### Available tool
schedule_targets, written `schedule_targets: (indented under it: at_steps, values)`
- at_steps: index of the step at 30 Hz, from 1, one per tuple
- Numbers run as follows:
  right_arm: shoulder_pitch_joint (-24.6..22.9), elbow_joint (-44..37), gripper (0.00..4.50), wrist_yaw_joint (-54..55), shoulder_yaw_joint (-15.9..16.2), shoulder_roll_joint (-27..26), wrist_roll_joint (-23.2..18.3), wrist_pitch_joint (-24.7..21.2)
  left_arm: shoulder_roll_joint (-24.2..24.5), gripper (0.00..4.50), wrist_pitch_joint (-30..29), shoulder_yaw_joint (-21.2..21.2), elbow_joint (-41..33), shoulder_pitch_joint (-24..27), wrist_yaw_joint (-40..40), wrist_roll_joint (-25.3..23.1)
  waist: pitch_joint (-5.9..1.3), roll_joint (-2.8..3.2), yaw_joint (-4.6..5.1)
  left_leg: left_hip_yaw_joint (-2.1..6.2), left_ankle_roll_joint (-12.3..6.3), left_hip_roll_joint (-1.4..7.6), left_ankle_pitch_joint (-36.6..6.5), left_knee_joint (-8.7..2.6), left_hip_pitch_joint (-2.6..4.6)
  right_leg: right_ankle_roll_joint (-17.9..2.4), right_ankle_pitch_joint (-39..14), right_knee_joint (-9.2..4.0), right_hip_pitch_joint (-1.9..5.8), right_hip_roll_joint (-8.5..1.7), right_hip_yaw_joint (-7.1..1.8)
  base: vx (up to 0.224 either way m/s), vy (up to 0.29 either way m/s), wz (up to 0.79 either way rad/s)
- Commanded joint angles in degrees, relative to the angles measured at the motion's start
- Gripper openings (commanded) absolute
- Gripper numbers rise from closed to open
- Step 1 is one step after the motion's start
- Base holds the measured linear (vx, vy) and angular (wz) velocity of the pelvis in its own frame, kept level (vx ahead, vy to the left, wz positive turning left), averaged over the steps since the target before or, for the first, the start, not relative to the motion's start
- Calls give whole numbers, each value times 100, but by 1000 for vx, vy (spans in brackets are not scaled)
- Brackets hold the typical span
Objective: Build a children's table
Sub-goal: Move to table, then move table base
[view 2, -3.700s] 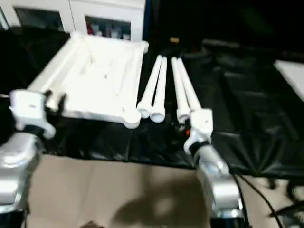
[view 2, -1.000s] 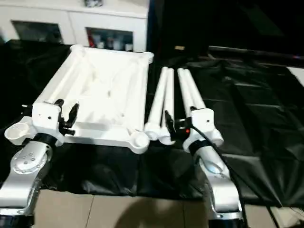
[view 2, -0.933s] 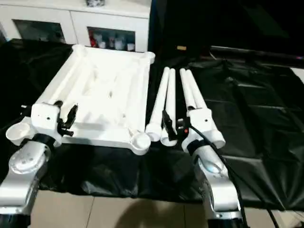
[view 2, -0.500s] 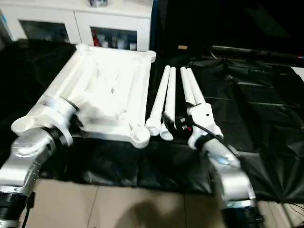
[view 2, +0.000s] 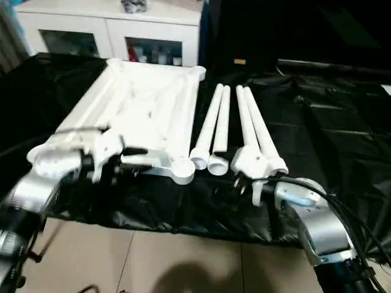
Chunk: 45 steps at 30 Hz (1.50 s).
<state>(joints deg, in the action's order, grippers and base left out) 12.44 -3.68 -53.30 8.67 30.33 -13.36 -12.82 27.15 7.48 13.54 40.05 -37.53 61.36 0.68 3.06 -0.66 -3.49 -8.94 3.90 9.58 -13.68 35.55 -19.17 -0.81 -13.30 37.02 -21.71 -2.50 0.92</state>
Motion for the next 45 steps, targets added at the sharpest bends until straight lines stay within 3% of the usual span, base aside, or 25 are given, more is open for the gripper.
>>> schedule_targets:
  at_steps: [1, 3, 5, 6, 7, 8, 10, 11, 12, 13, 22, 28, 36, 37, 40, 41, 43, 45]
  values:
    - [86, -117, 450, -136, 70, 96, -2, 10, 30, 221, 194, 112, 486, -242, 216, -186, -411, 0, -40, 98, -371, 272, 266, -382, -79, -1492, 1056, -312, 346, -508, -264, 0, 0, 0]
    - [57, -149, 450, -174, 137, 111, 5, -11, -2, 221, 351, 148, 932, -483, 324, -278, -425, -6, -59, 81, -512, 262, 373, -351, -92, -1580, 1416, -292, 340, -515, -259, 0, 0, 0]
    - [42, -190, 450, -161, 175, 116, 31, -20, -16, 206, 491, 181, 1211, -634, 373, -349, -417, 66, -72, 84, -520, 276, 332, -348, -87, -1612, 1432, -299, 317, -521, -250, 0, 0, 0]
    - [40, -216, 450, -161, 191, 109, 39, -40, -18, 206, 604, 229, 1426, -741, 409, -431, -420, 29, -69, 84, -501, 285, 263, -355, -89, -1627, 1391, -304, 332, -519, -246, 0, 0, 0]
    - [52, -227, 450, -117, 204, 77, 70, -43, -44, 192, 715, 251, 1651, -855, 336, -508, -414, 143, -82, 94, -461, 296, 204, -354, -82, -1658, 1349, -304, 311, -532, -243, 0, 0, 0]
    - [54, -232, 450, -113, 205, 72, 72, -48, -48, 177, 724, 258, 1694, -877, 334, -521, -406, 103, -66, 83, -452, 298, 146, -363, -79, -1660, 1309, -331, 305, -515, -237, 0, 0, 0]
    - [70, -291, 450, -102, 213, 46, 68, -101, -74, 165, 823, 326, 2030, -1048, 269, -650, -401, 89, -83, 85, -377, 307, 5, -372, -72, -1698, 1237, -331, 327, -530, -241, 0, 0, 0]
    - [77, -345, 450, -101, 219, 46, 51, -141, -85, 157, 918, 369, 2222, -1140, 203, -732, -377, 139, -95, 89, -335, 307, -54, -378, -77, -1693, 1175, -335, 319, -534, -248, 0, 0, 0]
    - [92, -374, 450, -98, 223, 40, 36, -170, -90, 147, 935, 408, 2365, -1205, 216, -788, -370, 102, -112, 87, -288, 307, -152, -386, -70, -1643, 1024, -357, 335, -533, -258, 0, 0, 0]
    - [92, -411, 450, -95, 229, 41, 24, -194, -107, 133, 988, 425, 2496, -1261, 165, -848, -367, 143, -120, 96, -259, 311, -157, -386, -76, -1642, 1003, -349, 339, -547, -261, 0, 0, 0]
    - [62, -597, 450, -67, 327, 4, 27, -293, -343, 61, 1086, 340, 3058, -1490, 123, -938, -357, 146, -164, 94, -189, 323, -135, -399, -76, -1666, 1182, -348, 333, -549, -264, 0, 0, 0]
    - [55, -653, 450, -99, 427, -1, 94, -310, -413, 19, 1070, 281, 3227, -1577, 301, -942, -339, 109, -122, 97, -168, 313, -219, -413, -89, -1624, 993, -378, 351, -549, -267, 0, 0, 0]
    - [104, -694, 450, -35, 439, -43, 114, -320, -397, 1, 1014, 193, 3141, -1520, 598, -838, -321, 128, -67, 99, -176, 319, -293, -427, -93, -1651, 838, -398, 349, -558, -272, 0, 0, 0]
    - [99, -704, 450, -20, 418, -44, 112, -317, -386, 1, 1069, 136, 3035, -1440, 719, -749, -319, 92, -56, 100, -188, 317, -256, -430, -98, -1647, 844, -400, 356, -554, -274, 0, 0, 0]
    - [96, -715, 450, -6, 414, -46, 108, -312, -389, 1, 1189, 55, 2846, -1275, 892, -610, -326, 118, -46, 97, -234, 334, -246, -430, -91, -1687, 894, -389, 337, -564, -270, 0, 0, 0]
    - [100, -714, 450, 2, 430, -47, 111, -301, -396, 1, 1220, 37, 2697, -1148, 1002, -541, -327, 85, -38, 93, -254, 341, -235, -433, -92, -1694, 923, -389, 340, -562, -273, 0, 0, 0]
    - [108, -706, 450, 6, 443, -50, 113, -291, -404, 1, 1225, 24, 2557, -1036, 1083, -509, -328, 102, -43, 86, -300, 352, -197, -435, -88, -1712, 940, -382, 318, -571, -268, 0, 0, 0]
    - [135, -696, 450, 4, 451, -57, 104, -286, -392, 1, 1192, 47, 2286, -830, 1079, -521, -325, 75, -45, 85, -324, 367, -194, -444, -93, -1719, 923, -375, 320, -573, -265, 0, 0, 0]
